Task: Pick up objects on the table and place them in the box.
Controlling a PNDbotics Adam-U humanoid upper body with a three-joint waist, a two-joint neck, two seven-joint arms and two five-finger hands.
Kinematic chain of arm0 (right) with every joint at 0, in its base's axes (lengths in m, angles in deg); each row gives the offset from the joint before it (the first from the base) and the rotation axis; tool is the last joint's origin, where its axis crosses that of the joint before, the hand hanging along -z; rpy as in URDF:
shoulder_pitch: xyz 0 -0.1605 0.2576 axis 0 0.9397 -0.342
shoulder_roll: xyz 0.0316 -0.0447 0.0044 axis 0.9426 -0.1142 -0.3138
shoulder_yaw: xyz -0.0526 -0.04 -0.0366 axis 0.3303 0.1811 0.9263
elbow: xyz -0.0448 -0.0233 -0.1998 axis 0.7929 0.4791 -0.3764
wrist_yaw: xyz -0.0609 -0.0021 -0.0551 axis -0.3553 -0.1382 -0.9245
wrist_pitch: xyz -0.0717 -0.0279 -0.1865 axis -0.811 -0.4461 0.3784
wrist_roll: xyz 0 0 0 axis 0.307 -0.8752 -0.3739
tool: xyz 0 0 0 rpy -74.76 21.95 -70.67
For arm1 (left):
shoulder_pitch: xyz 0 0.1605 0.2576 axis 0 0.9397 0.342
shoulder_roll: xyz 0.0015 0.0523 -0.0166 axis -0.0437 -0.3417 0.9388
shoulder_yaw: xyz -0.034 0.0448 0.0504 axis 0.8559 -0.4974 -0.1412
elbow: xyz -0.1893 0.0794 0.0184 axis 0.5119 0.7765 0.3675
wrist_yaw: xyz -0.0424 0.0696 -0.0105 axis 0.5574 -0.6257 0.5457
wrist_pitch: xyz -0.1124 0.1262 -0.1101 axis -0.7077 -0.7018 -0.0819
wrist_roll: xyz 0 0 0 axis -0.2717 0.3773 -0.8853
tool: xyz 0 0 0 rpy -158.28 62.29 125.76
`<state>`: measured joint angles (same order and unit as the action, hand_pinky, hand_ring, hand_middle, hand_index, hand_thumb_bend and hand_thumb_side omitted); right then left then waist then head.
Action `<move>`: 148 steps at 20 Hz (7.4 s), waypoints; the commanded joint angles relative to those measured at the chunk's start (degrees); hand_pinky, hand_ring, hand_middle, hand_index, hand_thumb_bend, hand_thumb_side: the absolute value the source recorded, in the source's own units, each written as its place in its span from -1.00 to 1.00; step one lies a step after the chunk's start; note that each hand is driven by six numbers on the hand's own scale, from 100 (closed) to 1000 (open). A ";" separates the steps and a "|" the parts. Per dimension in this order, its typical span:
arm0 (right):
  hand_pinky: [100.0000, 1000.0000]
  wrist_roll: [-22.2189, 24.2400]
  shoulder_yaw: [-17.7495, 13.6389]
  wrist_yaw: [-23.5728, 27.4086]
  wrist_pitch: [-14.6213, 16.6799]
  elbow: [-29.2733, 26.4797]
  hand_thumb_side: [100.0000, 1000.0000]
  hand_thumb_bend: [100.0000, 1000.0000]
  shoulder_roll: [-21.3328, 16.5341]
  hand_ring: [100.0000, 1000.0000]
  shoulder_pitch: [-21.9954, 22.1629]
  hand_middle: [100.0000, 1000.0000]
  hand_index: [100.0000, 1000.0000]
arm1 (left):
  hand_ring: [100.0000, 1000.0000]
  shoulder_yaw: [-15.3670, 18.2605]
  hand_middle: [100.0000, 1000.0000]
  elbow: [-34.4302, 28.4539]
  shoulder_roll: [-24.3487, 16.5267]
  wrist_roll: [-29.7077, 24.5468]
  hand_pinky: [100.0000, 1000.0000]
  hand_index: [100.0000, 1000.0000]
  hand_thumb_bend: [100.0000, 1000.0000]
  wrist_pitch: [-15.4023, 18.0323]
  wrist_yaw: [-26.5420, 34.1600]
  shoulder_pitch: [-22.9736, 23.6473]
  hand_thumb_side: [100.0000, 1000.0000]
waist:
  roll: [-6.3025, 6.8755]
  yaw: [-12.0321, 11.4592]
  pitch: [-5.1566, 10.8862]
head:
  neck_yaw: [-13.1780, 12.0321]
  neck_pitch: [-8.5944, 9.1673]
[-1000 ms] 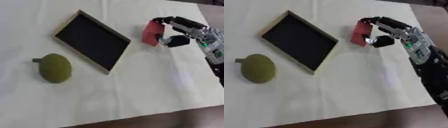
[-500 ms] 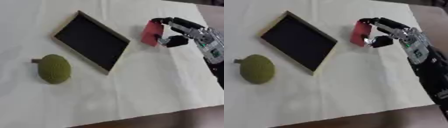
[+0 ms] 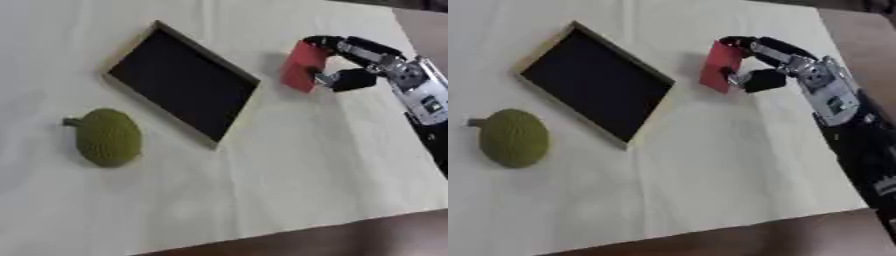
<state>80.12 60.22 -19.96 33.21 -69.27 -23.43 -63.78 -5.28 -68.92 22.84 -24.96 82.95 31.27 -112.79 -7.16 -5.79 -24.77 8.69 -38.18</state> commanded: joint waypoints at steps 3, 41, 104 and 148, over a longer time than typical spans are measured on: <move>0.71 0.44 0.94 7.31 -0.28 0.20 -0.73 -1.00 -0.48 0.55 0.91 -0.16 0.85 | 0.55 0.17 0.42 -1.01 -0.53 -0.02 0.48 0.56 -1.00 -0.20 -0.02 -0.77 0.23 | 0.66 -0.05 0.67 | -0.08 0.70; 0.52 -2.56 0.92 16.64 5.00 -7.78 -0.78 -1.00 -6.56 0.37 -6.43 -0.36 0.23 | 0.56 -0.01 0.42 -1.01 -0.92 -0.55 0.48 0.56 -1.00 -0.22 0.57 -0.63 0.22 | 0.79 0.50 1.98 | 0.16 -0.65; 1.00 15.12 6.39 -13.35 37.70 3.55 -0.85 -1.00 14.01 1.00 -21.79 0.76 0.92 | 0.55 -0.46 0.42 -1.01 -1.06 -1.17 0.48 0.57 -1.00 2.51 3.07 -7.13 0.08 | 0.18 -3.94 3.91 | 6.34 -2.15; 1.00 10.07 -1.32 19.95 15.53 -16.87 -1.00 -1.00 8.16 1.00 -18.59 0.50 0.81 | 0.55 0.05 0.42 -1.01 -1.20 0.32 0.47 0.57 -1.00 2.46 2.46 -6.20 0.05 | 1.09 -2.34 4.48 | 4.81 -1.57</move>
<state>89.36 60.23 -2.86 48.36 -83.78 -12.77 -81.55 -5.92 -68.92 22.81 -24.90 85.44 34.05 -118.65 -6.67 -8.16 -21.85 13.90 -39.76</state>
